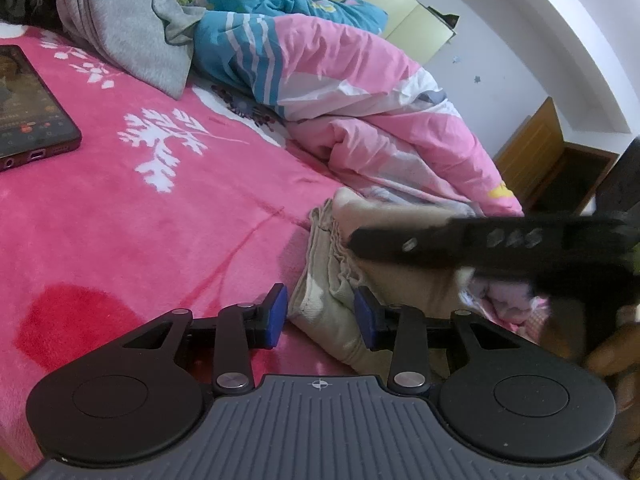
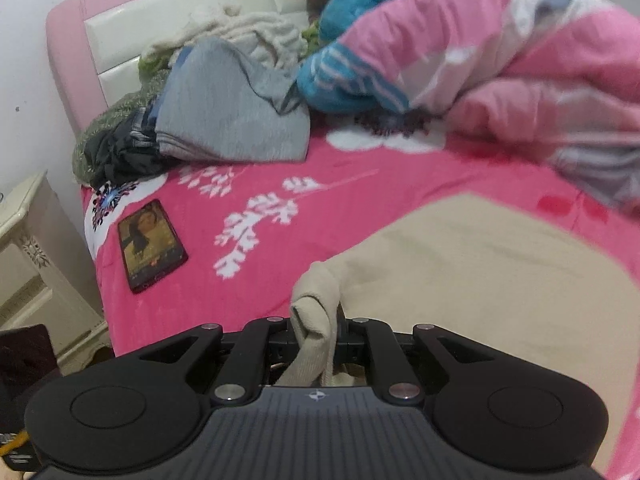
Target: Fold clothes
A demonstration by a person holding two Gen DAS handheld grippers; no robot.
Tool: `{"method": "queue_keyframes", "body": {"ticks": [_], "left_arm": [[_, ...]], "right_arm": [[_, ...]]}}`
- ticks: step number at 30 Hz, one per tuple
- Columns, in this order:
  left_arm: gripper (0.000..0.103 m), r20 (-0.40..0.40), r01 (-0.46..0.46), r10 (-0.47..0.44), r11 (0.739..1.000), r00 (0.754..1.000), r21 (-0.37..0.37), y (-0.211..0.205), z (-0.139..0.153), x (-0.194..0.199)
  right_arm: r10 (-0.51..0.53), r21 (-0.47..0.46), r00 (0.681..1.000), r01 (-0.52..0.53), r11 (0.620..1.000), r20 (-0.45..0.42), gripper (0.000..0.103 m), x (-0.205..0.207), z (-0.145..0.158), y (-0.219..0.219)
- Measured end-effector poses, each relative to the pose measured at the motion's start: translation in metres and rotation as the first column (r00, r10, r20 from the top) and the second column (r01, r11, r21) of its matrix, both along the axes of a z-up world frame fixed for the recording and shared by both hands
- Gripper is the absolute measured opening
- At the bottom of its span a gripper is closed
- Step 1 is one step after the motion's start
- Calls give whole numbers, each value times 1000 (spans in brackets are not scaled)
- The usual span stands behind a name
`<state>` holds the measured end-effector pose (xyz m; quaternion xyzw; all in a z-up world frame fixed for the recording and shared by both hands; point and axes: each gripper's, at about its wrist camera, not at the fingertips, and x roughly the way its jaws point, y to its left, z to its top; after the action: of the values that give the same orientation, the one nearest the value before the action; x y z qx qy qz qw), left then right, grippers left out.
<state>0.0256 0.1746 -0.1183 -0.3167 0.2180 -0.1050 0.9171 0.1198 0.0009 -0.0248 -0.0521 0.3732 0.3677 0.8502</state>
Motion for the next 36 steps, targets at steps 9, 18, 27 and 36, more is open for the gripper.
{"method": "queue_keyframes", "body": {"ticks": [9, 18, 27, 36], "left_arm": [[38, -20, -79, 79, 997, 997, -10, 28, 5, -20], [43, -38, -207, 204, 973, 978, -98, 66, 23, -36], [94, -45, 81, -89, 984, 995, -159, 45, 50, 34], [98, -256, 264, -283, 959, 924, -106, 9, 24, 102]], "right_arm": [[51, 107, 996, -44, 993, -66, 46, -2, -1, -7], [145, 216, 986, -124, 969, -84, 63, -19, 10, -27], [-183, 416, 937, 299, 859, -296, 74, 1, 0, -182], [-250, 452, 849, 471, 758, -466, 74, 29, -26, -238]]}}
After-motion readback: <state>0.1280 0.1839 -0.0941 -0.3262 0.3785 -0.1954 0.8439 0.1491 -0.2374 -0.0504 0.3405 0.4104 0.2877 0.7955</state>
